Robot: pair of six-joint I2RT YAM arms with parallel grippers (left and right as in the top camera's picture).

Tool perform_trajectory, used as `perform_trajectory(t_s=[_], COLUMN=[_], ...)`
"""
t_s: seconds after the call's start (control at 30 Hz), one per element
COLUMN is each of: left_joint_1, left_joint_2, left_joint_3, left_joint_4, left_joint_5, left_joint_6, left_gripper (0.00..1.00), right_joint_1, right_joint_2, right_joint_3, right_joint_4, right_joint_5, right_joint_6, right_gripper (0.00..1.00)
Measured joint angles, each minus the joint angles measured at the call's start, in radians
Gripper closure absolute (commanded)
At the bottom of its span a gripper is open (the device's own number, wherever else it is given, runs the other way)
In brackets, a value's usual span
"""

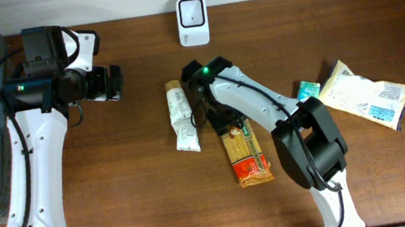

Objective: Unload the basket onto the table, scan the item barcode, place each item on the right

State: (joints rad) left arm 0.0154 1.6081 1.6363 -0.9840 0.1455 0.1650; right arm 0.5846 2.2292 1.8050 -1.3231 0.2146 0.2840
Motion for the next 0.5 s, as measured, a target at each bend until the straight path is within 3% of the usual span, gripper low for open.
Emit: perform_trajectory(t_s=[0.2,0.5], left_joint_1=[0.000,0.000], left_joint_2=[0.000,0.000], left_joint_3=[0.000,0.000], left_joint_4=[0.000,0.000], left_joint_5=[0.000,0.000], left_joint_6=[0.000,0.000], left_gripper=[0.01,0.01], right_joint_1=[0.023,0.135], right_joint_2=[0.000,0.039], right_joint_3=[0.000,0.000], right_joint_4=[0.014,0.090], right_joint_5=[-0.010,0.029], right_joint_6=[-0.029,-0.024], right_gripper=[0.34,0.46])
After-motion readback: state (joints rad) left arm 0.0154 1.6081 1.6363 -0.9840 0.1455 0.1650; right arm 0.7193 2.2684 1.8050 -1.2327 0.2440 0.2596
